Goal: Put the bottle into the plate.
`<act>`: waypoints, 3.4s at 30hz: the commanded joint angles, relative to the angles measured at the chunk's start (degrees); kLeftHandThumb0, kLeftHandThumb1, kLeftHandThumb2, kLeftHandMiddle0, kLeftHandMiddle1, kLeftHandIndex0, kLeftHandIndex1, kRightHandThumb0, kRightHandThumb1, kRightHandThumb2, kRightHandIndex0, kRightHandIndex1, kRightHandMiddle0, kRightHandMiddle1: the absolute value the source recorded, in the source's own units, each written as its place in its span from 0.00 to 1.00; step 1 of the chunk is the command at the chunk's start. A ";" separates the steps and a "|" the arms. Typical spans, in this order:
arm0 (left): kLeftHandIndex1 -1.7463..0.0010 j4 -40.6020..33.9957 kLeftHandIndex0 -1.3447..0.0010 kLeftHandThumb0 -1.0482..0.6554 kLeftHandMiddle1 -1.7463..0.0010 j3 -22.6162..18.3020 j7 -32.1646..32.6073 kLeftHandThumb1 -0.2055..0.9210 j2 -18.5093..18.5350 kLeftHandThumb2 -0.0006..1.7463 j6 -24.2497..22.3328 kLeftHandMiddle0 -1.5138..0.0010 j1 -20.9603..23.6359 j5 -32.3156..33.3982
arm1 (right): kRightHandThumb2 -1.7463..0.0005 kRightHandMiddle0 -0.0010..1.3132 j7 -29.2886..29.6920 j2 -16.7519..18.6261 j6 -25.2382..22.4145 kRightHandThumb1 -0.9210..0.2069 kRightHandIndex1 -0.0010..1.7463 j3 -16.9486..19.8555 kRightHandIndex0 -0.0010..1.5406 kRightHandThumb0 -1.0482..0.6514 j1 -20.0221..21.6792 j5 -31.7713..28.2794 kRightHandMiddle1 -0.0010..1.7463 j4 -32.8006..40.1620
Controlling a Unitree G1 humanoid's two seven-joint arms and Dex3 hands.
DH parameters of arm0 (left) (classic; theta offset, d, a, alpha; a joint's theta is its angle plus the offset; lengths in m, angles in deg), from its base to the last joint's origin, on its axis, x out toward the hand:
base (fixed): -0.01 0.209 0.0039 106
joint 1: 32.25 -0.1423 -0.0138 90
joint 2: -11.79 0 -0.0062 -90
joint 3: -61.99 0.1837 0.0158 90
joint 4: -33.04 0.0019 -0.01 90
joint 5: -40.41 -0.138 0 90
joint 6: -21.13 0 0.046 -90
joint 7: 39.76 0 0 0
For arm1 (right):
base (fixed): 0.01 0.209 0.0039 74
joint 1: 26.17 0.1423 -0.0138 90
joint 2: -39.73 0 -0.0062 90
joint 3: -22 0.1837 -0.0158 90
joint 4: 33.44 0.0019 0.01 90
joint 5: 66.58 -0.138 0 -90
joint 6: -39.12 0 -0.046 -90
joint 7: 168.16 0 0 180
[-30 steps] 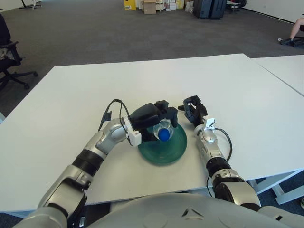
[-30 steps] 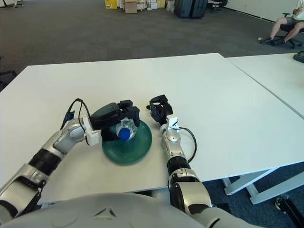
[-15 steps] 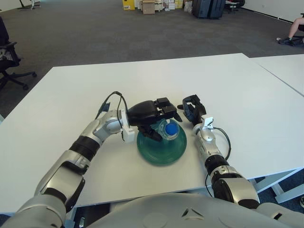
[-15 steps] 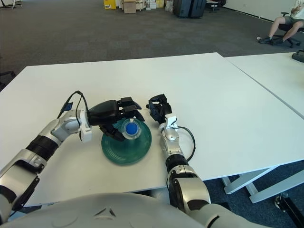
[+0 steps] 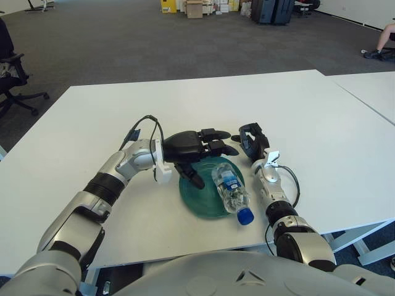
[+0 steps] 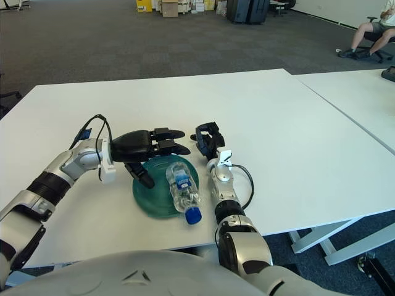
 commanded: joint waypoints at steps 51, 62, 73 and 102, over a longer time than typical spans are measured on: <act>0.39 2.67 0.97 0.20 0.91 -21.26 13.94 1.00 -14.63 0.59 -9.34 0.69 -3.68 19.93 | 0.73 0.19 1.30 -1.29 -1.45 0.00 0.63 -1.91 0.29 0.41 -1.70 2.38 0.97 -0.53; 0.37 4.53 0.93 0.20 0.89 -21.68 14.69 1.00 -15.38 0.62 -7.85 0.66 -4.15 18.52 | 0.73 0.18 0.85 -1.28 -2.02 0.00 0.63 -2.16 0.30 0.41 -2.37 2.35 0.97 0.90; 0.38 6.89 0.91 0.20 0.88 -21.84 15.12 1.00 -15.83 0.62 -5.99 0.66 -3.39 19.57 | 0.72 0.18 0.11 -1.52 -2.22 0.00 0.64 -2.49 0.29 0.41 -2.74 2.63 0.98 1.40; 0.32 -13.55 0.90 0.22 0.59 -24.13 25.57 1.00 -27.54 0.47 -35.55 0.72 -15.65 21.81 | 0.72 0.17 1.48 -1.48 -2.72 0.00 0.64 -3.47 0.28 0.41 -3.55 3.57 0.98 2.80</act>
